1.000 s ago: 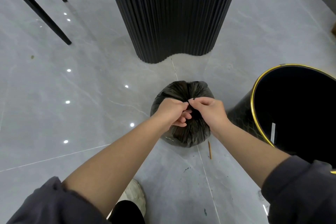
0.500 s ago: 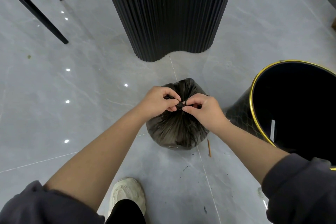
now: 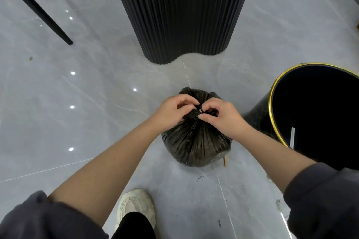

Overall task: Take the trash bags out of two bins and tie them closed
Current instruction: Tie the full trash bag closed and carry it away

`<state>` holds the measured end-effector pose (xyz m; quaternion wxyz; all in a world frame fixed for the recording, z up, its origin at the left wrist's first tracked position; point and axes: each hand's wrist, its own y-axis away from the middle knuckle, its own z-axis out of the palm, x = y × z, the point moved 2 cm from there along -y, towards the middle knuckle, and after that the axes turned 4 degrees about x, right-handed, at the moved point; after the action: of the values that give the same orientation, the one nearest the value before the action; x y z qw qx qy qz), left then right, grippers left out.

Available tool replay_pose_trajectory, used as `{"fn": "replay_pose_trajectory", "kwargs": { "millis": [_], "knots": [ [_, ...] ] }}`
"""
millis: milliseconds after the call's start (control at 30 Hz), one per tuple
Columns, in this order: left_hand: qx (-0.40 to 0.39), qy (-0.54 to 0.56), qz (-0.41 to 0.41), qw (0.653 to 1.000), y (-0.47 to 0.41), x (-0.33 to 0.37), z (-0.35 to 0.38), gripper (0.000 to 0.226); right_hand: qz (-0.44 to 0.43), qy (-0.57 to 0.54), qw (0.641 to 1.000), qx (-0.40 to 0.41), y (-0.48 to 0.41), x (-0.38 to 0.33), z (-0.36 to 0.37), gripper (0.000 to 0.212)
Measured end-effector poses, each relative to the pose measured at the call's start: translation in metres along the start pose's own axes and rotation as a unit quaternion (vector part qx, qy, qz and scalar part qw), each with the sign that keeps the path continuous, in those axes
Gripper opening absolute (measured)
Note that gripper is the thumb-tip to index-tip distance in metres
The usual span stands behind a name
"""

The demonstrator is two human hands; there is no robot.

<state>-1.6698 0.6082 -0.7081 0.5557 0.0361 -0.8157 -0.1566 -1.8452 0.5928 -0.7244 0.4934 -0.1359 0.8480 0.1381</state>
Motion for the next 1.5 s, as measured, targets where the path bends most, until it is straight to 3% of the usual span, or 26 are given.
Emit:
{"fn": "replay_pose_trajectory", "kwargs": {
  "millis": [67, 267, 467, 567, 667, 833, 933, 1033, 1167, 1500],
  "knots": [
    [0.005, -0.032, 0.054, 0.998, -0.001, -0.001, 0.005, 0.025, 0.012, -0.005, 1.0, -0.023, -0.003, 0.001, -0.001, 0.021],
    [-0.009, -0.129, 0.109, 0.986, -0.019, 0.001, 0.003, 0.016, 0.03, -0.01, 0.996, -0.078, -0.016, 0.008, -0.005, 0.013],
    [-0.1, -0.26, 0.188, 0.942, -0.037, 0.007, 0.007, 0.009, 0.073, -0.061, 0.992, -0.089, -0.021, 0.021, -0.01, 0.014],
    [-0.122, -0.267, 0.186, 0.938, -0.04, 0.003, 0.006, 0.008, 0.094, -0.088, 0.989, -0.072, -0.019, 0.025, -0.005, 0.011],
    [-0.126, -0.225, 0.137, 0.957, -0.04, -0.007, 0.006, 0.008, 0.11, -0.106, 0.988, -0.034, -0.018, 0.028, -0.002, 0.012],
    [-0.091, -0.094, 0.029, 0.991, -0.036, -0.018, 0.01, 0.009, 0.121, -0.092, 0.986, 0.072, -0.015, 0.025, 0.008, 0.011],
    [-0.067, -0.066, 0.003, 0.996, -0.033, -0.023, 0.016, 0.011, 0.12, -0.023, 0.983, 0.14, -0.009, 0.025, 0.02, 0.009],
    [-0.039, -0.084, 0.004, 0.996, -0.028, -0.025, 0.02, 0.012, 0.117, 0.035, 0.981, 0.15, -0.003, 0.022, 0.029, 0.007],
    [-0.034, -0.075, 0.015, 0.997, -0.024, -0.026, 0.015, 0.007, 0.1, 0.018, 0.985, 0.14, -0.004, 0.017, 0.028, 0.01],
    [0.129, -0.05, 0.046, 0.989, -0.018, -0.024, 0.022, 0.015, 0.091, -0.103, 0.979, 0.153, -0.001, 0.012, 0.029, 0.023]
  ]
}}
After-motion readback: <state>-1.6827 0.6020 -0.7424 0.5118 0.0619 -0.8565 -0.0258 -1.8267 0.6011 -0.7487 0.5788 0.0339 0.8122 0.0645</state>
